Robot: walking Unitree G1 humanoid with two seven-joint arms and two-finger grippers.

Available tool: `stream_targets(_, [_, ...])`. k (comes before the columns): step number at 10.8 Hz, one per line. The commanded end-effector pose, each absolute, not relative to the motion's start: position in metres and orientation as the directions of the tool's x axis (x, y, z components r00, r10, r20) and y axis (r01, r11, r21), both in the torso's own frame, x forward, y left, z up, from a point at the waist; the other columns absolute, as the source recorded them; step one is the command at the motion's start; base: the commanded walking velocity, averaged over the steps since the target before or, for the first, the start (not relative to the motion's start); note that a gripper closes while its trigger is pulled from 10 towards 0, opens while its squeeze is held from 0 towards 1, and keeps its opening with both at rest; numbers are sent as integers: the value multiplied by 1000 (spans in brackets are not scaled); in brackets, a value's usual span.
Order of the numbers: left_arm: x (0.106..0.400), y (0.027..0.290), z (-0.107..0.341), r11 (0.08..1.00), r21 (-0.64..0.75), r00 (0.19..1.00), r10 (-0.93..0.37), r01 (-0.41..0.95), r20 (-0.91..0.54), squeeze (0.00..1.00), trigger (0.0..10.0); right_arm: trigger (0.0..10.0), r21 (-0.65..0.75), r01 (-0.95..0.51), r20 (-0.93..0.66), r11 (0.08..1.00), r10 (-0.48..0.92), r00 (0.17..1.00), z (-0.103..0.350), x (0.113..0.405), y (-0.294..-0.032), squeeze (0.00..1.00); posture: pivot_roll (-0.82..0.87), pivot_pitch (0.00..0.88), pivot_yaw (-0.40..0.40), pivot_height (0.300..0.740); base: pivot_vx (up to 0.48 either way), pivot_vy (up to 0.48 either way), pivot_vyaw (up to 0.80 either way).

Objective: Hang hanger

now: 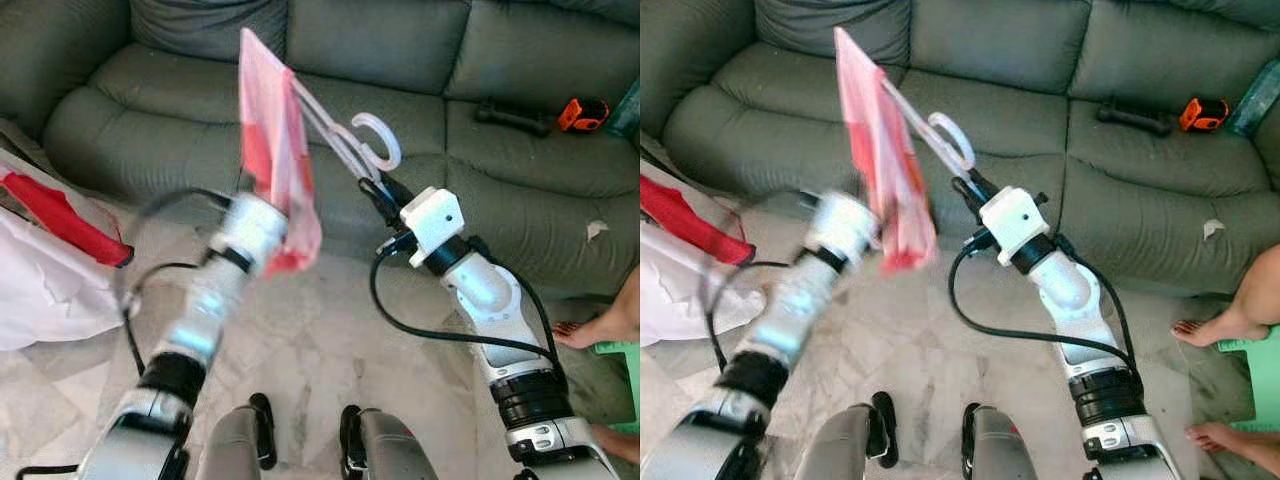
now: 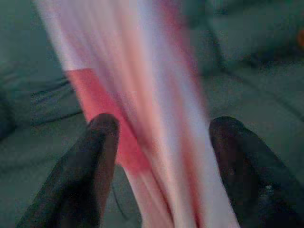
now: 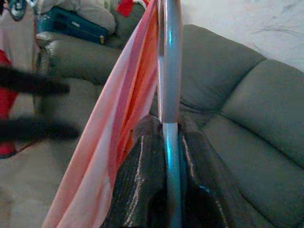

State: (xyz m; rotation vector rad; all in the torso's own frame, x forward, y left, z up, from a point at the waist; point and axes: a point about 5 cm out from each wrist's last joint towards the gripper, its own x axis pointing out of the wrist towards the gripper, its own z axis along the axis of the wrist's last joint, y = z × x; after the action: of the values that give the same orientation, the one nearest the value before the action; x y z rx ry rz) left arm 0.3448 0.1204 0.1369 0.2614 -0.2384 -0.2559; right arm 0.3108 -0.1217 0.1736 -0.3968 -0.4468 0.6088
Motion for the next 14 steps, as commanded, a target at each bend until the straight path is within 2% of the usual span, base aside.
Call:
stream_targets(1, [349,123,143,961,194,948,-236,195,213,1000,10000,10000,-473,-475,301,742,642,705,174,306,-118,0,-63,223,-41,740,0,0,0])
stream_targets(4, [357,126,165,982,126,939,-173,141,297,1000,10000,10000,-484,-516,281,707,684,674,168,302,-111,0,-70,225,-38,740,0,0,0])
stream_targets(8, [359,137,169,997,15,952,-80,79,295,1000,10000,10000,-484,-528,270,698,693,669,166,303,-110,0,-61,224,-42,740,0,0,0])
stream_targets(9, [362,140,172,996,-35,954,-64,78,292,827,10000,10000,-487,-535,259,691,699,667,163,302,-110,0,-63,225,-39,740,0,0,0])
stream_targets(10, [363,141,174,991,-83,955,-73,101,287,0,10000,10000,-487,-537,253,689,699,668,161,301,-111,0,-65,226,-38,740,0,0,0])
stream_targets(11, [361,138,176,981,-118,943,-113,157,313,0,392,10000,-487,-538,250,688,700,669,160,301,-111,0,-65,226,-38,740,0,0,0])
stream_targets(12, [359,137,181,976,-120,928,-130,182,348,0,0,10000,-491,-542,242,682,704,667,159,300,-110,0,-66,226,-38,740,0,0,0])
stream_targets(14, [359,138,185,974,-128,922,-130,188,365,0,0,10000,-494,-542,237,680,705,668,158,301,-111,0,-64,225,-39,740,0,0,0])
